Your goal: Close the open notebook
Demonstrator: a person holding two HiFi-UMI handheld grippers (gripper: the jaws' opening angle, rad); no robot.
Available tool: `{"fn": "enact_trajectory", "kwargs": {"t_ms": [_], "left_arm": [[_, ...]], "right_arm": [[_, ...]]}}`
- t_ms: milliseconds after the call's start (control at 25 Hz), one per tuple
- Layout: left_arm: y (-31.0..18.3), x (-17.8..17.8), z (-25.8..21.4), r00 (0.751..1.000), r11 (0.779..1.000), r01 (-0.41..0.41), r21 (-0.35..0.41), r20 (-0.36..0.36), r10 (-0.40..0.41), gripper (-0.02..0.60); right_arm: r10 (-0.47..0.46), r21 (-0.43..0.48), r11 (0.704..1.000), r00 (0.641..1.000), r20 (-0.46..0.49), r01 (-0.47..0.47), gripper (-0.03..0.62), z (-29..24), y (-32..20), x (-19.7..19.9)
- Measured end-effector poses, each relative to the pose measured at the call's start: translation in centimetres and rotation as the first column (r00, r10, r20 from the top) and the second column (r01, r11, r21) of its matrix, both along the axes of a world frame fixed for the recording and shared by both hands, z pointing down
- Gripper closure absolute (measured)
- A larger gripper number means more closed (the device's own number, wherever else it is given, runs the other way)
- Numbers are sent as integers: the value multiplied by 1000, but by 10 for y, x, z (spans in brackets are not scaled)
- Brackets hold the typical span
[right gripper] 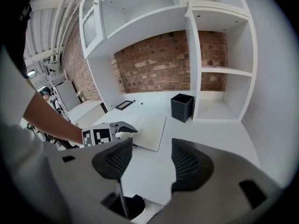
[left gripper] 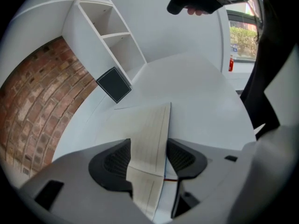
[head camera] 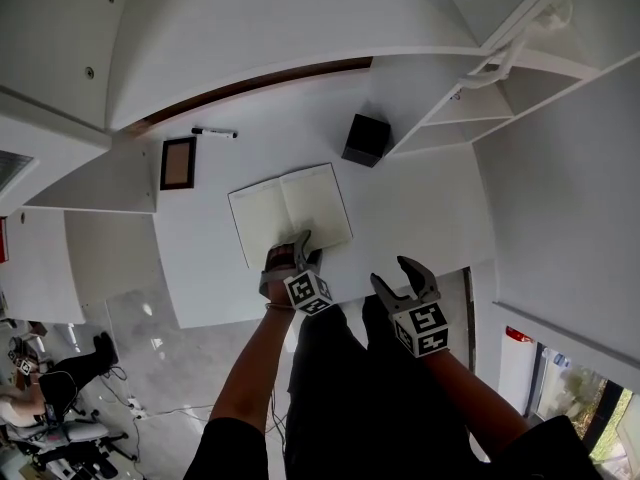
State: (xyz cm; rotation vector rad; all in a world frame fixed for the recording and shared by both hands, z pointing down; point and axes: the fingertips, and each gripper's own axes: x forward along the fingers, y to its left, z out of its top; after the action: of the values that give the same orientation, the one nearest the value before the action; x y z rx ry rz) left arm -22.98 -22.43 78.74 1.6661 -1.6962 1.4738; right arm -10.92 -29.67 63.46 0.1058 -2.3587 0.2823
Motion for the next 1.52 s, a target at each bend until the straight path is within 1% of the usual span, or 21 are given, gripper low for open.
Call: {"fn": "enact_trajectory", "kwargs": {"t_ms": [80,200,240,360,520,720,920,1080,1280,1320,1440,1480,1520], "left_arm": [[2,2,0,999,1000,7,4,-31,-7,357],[5,10,-1,999,1000,-22,3,-49,22,450],[6,12,-3,998,1000,-30,7,-47,30,469],[10,12,-7,998,999,-23,28,-54,24,494],[14,13,-13,993,999,17,51,-116,-11,505],[22,10,-19,986,996,48,78,-160,-35,512],[35,6,-25,978,994,73,86,-202,-54,517],[43,3,-29,966,987,113,114,-243,-82,525],[49,0,-31,955,978,146,146,-280,-100,529],[50,-1,-31,953,978,147,150,-286,-99,531],[54,-1,-33,946,976,157,153,-308,-104,532],[55,-2,-34,944,975,161,154,-313,-107,532],[56,-2,-35,943,974,163,154,-314,-109,534]], "right_arm": [[1,3,1000,1000,0,-1,350,-1,2,-2],[15,2,1000,1000,-6,-15,356,-1,5,-3],[22,-1,1000,1000,-8,-22,358,-1,7,-2],[37,-10,999,999,-19,-37,362,5,13,-2],[56,-23,998,997,-44,-57,362,16,21,-2],[100,-93,990,994,-34,-103,364,23,35,-19],[118,-181,975,992,-49,-125,368,28,54,-38],[124,-188,973,990,-64,-134,372,34,61,-48],[168,-237,954,983,-77,-182,373,42,62,-60],[168,-265,947,982,-83,-184,373,44,65,-64],[177,-368,908,980,-96,-200,373,50,76,-73],[179,-379,903,979,-95,-202,375,50,78,-76],[177,-378,904,980,-92,-198,378,49,78,-80]]}}
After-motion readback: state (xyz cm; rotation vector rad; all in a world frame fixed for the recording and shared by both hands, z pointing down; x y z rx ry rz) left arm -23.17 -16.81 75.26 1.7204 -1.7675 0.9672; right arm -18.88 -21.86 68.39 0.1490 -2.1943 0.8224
